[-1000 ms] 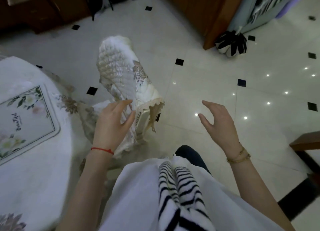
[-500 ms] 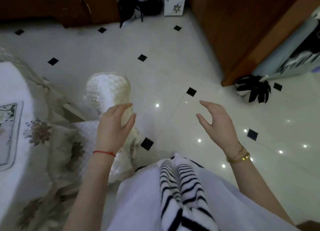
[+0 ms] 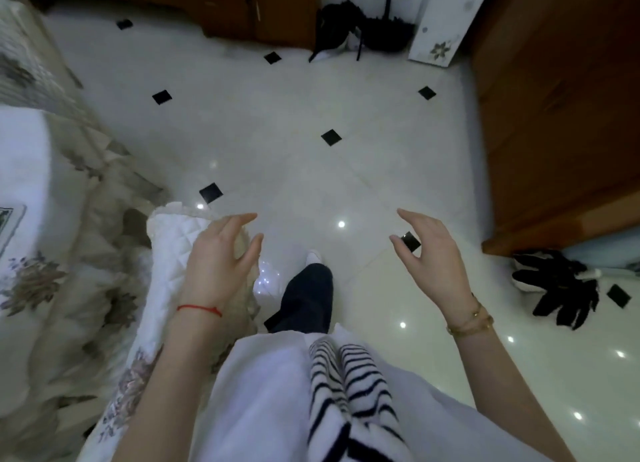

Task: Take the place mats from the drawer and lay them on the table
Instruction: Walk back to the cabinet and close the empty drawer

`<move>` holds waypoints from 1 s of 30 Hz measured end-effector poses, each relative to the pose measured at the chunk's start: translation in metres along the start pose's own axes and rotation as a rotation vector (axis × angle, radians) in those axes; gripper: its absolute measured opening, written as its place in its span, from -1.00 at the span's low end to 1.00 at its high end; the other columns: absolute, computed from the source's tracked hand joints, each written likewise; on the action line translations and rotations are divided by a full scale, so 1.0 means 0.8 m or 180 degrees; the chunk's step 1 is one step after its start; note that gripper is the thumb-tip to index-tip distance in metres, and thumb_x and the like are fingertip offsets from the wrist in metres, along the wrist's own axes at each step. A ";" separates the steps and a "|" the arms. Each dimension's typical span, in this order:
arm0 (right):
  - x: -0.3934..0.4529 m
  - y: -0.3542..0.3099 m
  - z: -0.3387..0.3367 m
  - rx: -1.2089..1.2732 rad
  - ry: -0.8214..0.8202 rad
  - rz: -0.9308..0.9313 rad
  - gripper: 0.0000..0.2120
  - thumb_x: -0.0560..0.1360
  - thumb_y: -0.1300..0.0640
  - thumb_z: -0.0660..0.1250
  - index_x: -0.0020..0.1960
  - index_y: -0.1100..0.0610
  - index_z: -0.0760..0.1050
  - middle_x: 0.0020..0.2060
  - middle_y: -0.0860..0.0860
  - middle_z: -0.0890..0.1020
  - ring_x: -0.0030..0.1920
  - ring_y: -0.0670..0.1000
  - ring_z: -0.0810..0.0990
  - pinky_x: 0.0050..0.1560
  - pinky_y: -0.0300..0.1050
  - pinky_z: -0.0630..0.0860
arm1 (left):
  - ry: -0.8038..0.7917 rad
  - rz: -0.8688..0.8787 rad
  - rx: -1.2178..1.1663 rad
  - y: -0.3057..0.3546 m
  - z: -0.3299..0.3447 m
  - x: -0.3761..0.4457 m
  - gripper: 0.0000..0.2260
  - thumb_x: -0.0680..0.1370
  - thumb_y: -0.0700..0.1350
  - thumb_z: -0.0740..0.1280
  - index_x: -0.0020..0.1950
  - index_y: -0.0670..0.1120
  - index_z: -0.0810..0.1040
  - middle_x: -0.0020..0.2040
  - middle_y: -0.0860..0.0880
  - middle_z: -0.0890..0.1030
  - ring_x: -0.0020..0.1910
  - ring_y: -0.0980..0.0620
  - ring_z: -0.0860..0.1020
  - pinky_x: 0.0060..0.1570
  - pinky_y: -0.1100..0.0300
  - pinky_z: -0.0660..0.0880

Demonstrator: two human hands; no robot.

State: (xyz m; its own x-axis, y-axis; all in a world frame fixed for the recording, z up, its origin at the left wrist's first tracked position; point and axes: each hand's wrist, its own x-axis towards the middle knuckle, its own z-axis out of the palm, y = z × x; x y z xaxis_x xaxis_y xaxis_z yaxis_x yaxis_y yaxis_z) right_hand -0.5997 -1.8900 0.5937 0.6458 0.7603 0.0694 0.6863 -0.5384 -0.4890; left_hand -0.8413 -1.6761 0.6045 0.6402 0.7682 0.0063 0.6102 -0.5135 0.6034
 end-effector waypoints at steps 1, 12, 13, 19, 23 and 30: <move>0.026 0.006 0.005 0.0004 -0.0013 -0.0023 -0.58 0.56 0.06 0.34 0.38 0.15 0.45 0.25 0.04 0.57 0.28 0.04 0.49 0.30 -0.29 0.28 | 0.0062 -0.0010 0.0022 -0.001 0.005 0.023 -0.70 0.55 -0.07 0.36 0.27 -0.07 0.54 0.16 -0.06 0.61 0.17 -0.06 0.53 0.18 0.18 0.39; 0.369 0.003 0.017 0.0060 0.0104 -0.0370 -0.59 0.55 0.08 0.35 0.36 0.17 0.46 0.22 0.06 0.59 0.24 0.06 0.51 0.29 -0.36 0.25 | 0.0524 0.0187 0.0328 0.003 -0.018 0.342 -0.73 0.51 -0.13 0.41 0.20 -0.12 0.58 0.08 -0.12 0.64 0.08 -0.13 0.59 0.12 0.14 0.42; 0.396 0.000 0.018 0.0093 0.0055 -0.0330 -0.59 0.56 0.07 0.34 0.37 0.16 0.45 0.24 0.05 0.58 0.26 0.05 0.50 0.29 -0.36 0.24 | 0.0489 0.0188 0.0352 0.002 -0.021 0.369 -0.73 0.51 -0.13 0.41 0.20 -0.12 0.58 0.08 -0.12 0.64 0.08 -0.13 0.59 0.11 0.13 0.43; 0.545 -0.006 0.034 0.0165 -0.0066 -0.0318 -0.59 0.57 0.05 0.33 0.39 0.13 0.44 0.25 0.01 0.57 0.27 0.01 0.48 0.28 -0.30 0.28 | 0.0449 0.0083 0.0339 -0.005 -0.031 0.506 -0.74 0.50 -0.16 0.43 0.17 -0.15 0.60 0.07 -0.12 0.65 0.08 -0.13 0.59 0.09 0.30 0.34; 0.654 -0.010 0.061 0.0193 -0.0148 -0.0414 -0.59 0.57 0.05 0.32 0.39 0.13 0.43 0.26 0.03 0.56 0.28 0.02 0.48 0.27 -0.31 0.28 | 0.0450 0.0038 0.0356 -0.021 -0.030 0.601 -0.75 0.50 -0.16 0.42 0.17 -0.16 0.60 0.07 -0.13 0.65 0.08 -0.14 0.59 0.10 0.31 0.33; 0.878 -0.028 0.090 0.0207 -0.0254 -0.0610 -0.58 0.57 0.07 0.34 0.39 0.15 0.43 0.25 0.04 0.57 0.27 0.05 0.49 0.28 -0.26 0.29 | 0.0609 -0.0160 0.0349 -0.046 -0.043 0.794 -0.74 0.51 -0.15 0.42 0.19 -0.14 0.59 0.09 -0.12 0.65 0.10 -0.12 0.58 0.10 0.34 0.31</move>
State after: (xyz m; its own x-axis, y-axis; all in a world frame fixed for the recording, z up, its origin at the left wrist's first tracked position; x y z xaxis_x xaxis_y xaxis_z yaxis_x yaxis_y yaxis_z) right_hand -0.1851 -1.3181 0.5909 0.4753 0.8743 0.0986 0.7693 -0.3586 -0.5288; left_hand -0.4731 -1.1563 0.6135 0.5139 0.8471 0.1358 0.6929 -0.5031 0.5165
